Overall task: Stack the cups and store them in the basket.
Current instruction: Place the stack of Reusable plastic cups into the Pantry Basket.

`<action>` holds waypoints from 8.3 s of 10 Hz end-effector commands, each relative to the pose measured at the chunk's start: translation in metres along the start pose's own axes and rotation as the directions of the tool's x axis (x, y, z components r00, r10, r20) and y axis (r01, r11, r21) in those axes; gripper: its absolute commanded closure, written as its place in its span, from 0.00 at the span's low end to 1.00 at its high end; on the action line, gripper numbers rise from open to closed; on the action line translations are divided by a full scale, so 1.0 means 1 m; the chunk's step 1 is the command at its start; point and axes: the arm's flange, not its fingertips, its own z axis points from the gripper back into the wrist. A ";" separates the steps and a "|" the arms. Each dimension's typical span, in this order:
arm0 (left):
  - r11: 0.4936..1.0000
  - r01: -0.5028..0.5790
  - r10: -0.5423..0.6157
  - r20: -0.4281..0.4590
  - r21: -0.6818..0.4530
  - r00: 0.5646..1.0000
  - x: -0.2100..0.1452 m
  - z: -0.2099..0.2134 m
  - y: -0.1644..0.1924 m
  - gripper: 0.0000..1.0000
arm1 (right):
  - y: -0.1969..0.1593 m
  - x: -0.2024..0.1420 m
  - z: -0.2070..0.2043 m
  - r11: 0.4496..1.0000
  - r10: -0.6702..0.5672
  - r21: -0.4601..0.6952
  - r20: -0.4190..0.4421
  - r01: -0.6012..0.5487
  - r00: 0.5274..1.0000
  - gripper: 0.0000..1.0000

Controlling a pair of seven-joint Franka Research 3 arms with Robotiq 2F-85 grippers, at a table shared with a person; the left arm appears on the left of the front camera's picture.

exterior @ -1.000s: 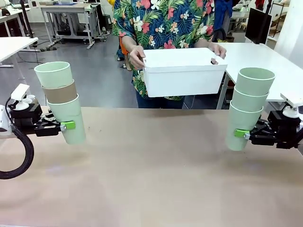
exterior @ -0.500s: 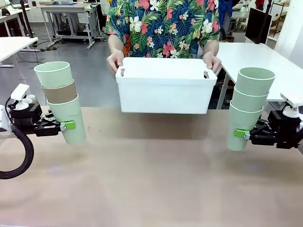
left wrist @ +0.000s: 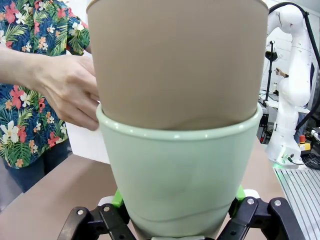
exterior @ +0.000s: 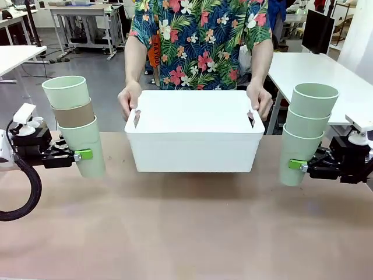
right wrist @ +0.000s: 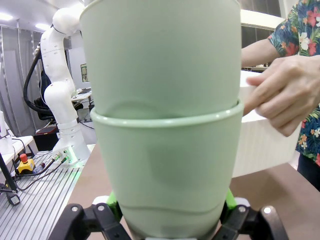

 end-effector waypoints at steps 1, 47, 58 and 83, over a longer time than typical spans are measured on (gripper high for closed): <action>1.000 0.009 -0.009 0.005 -0.002 1.000 0.004 -0.001 -0.001 0.13 | 0.000 0.005 0.000 1.000 0.011 -0.003 0.002 -0.011 1.000 0.15; 1.000 0.009 -0.009 0.005 -0.002 1.000 0.004 -0.001 -0.001 0.13 | 0.031 0.179 -0.187 0.985 0.002 -0.138 -0.577 -0.100 0.817 0.15; 1.000 0.009 -0.009 0.005 -0.002 1.000 0.004 -0.001 -0.001 0.13 | -0.005 0.094 -0.274 0.969 -0.005 -0.149 -0.810 -0.198 0.586 0.15; 1.000 0.009 -0.009 0.005 -0.002 1.000 0.004 -0.001 -0.001 0.13 | 0.034 0.213 0.017 0.968 0.042 -0.210 -0.413 -0.140 0.910 0.00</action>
